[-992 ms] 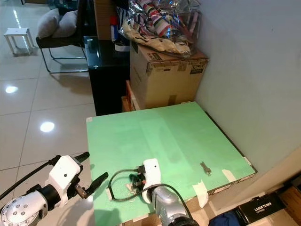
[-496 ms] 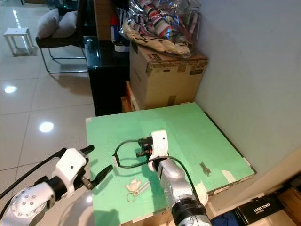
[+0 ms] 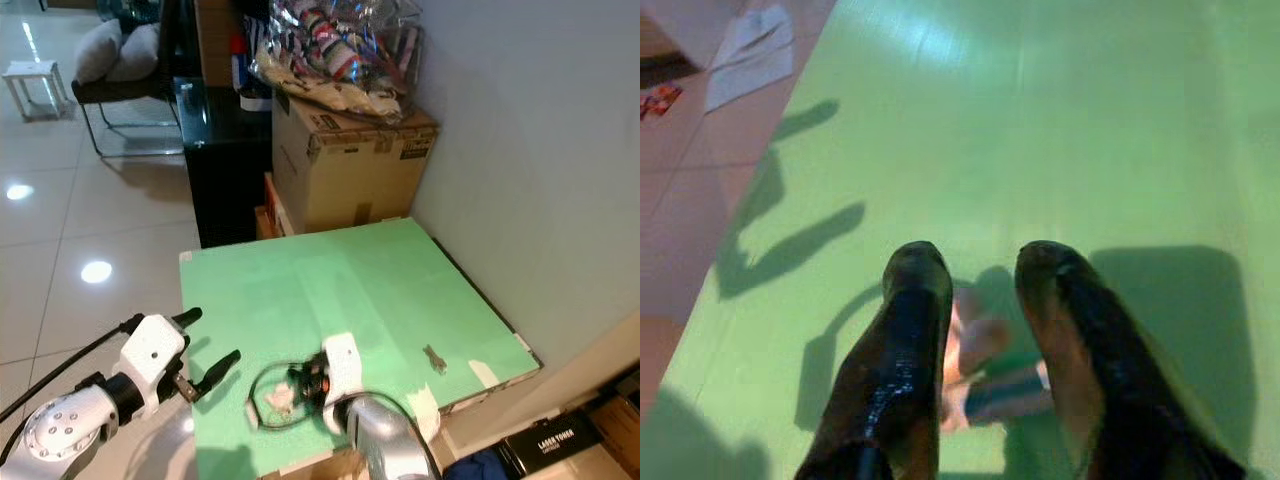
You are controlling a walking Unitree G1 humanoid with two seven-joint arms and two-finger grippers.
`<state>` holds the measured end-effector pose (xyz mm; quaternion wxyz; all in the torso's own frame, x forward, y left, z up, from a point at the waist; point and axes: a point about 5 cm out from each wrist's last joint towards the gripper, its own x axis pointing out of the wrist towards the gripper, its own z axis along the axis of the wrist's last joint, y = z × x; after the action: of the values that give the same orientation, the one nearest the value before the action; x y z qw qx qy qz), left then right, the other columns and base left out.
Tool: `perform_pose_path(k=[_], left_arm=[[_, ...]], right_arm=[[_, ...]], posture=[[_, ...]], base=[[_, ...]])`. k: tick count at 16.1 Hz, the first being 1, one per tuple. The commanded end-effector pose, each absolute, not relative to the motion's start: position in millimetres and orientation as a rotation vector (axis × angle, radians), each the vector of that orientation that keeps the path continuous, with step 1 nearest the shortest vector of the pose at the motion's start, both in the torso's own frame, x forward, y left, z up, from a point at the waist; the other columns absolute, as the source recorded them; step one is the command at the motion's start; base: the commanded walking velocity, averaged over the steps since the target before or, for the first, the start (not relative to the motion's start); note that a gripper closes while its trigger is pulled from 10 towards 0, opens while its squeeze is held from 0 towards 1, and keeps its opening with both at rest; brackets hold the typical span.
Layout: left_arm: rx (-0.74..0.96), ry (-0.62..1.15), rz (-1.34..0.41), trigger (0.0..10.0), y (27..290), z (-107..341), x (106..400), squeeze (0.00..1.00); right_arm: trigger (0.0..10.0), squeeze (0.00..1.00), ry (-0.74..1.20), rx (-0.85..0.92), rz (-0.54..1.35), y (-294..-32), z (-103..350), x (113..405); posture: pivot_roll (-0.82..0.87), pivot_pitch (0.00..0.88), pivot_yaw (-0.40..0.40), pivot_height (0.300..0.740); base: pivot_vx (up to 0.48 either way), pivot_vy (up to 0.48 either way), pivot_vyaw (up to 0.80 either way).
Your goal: Hang keys on a hook
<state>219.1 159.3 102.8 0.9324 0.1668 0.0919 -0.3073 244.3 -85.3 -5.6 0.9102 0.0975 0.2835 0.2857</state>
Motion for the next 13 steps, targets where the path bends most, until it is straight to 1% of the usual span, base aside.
perform_pose_path(k=[1,6,7,13], left_arm=[[0.348,0.193,-0.641,10.0,158.4,102.2,215.5,0.00],[0.346,0.201,-0.638,10.0,159.0,101.3,213.0,0.00],[0.344,0.201,-0.638,10.0,158.1,101.0,212.4,0.00],[0.342,0.199,-0.634,10.0,157.0,100.0,212.9,0.00]], right_arm=[[10.0,1.00,0.574,0.166,0.626,-83.6,-1.5,243.0],[10.0,1.00,0.569,0.104,0.653,-78.2,-0.7,242.6],[10.0,1.00,0.569,0.076,0.652,-79.6,-0.7,242.8],[10.0,1.00,0.593,0.034,0.628,-84.3,-4.4,245.9]], posture=[[0.03,0.006,-0.052,0.740],[0.03,0.015,-0.052,0.740],[0.03,0.018,-0.053,0.740],[0.03,0.014,-0.060,0.740]], base=[[0.000,0.000,0.00],[0.000,0.000,0.00],[0.000,0.000,0.00],[0.000,0.000,0.00]])
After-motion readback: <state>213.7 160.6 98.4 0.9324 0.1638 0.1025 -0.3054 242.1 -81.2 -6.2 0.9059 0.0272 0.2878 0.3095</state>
